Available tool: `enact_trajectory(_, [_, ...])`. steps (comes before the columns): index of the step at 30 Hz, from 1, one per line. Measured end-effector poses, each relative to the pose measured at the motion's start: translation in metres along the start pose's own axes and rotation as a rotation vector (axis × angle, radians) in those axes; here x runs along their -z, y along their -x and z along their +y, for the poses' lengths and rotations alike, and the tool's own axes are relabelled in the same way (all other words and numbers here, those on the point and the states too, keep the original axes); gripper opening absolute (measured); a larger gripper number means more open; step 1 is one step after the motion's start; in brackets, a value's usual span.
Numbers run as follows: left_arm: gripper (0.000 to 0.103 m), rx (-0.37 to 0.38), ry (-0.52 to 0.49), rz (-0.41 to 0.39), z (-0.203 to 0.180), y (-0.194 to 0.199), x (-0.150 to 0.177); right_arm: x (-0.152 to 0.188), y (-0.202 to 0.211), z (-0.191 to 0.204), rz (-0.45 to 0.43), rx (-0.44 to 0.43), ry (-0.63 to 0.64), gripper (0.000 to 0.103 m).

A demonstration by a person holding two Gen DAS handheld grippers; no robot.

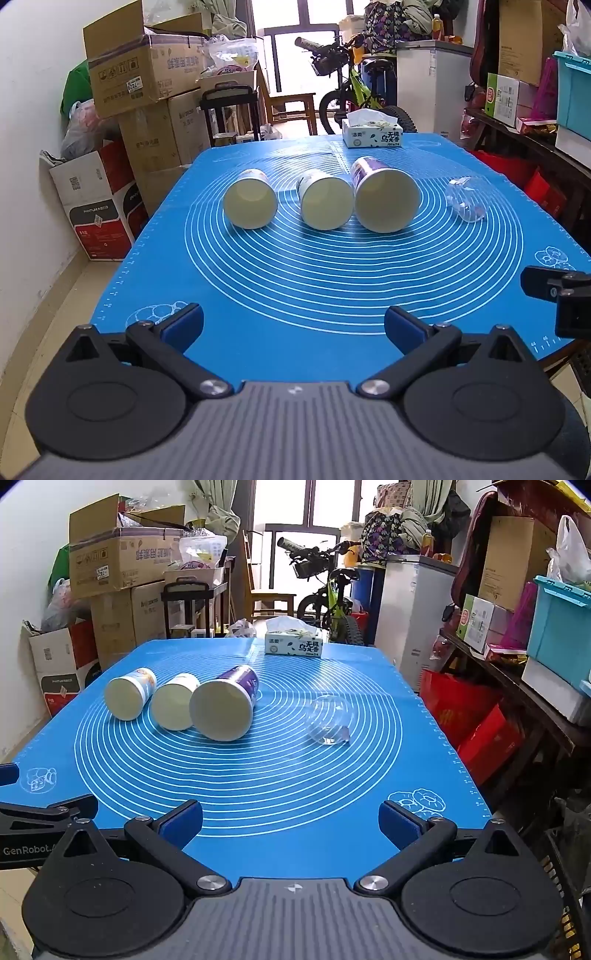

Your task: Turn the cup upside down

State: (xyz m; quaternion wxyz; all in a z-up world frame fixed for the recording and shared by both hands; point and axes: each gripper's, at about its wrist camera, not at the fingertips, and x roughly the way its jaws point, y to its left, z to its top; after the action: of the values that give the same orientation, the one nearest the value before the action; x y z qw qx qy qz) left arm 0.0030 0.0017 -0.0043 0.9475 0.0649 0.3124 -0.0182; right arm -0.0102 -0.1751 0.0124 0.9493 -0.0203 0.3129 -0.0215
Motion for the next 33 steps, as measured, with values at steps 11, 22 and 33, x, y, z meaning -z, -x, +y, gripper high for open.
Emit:
enact_trajectory(11, [0.103,-0.001,-0.007,-0.011,-0.0025,0.0018,-0.0001,0.0,0.0009,0.0002,0.004,-0.005,0.0,0.103])
enact_trajectory(22, [0.103,-0.003,-0.001,-0.016,-0.0007,0.0031,0.0004,-0.0002,0.0012,0.0005,0.004,-0.004,0.001,0.103])
enact_trajectory(33, [0.102,-0.006,-0.004,-0.016,-0.0006,0.0034,0.0002,0.0,0.0009,0.0003,0.006,-0.002,0.002,0.103])
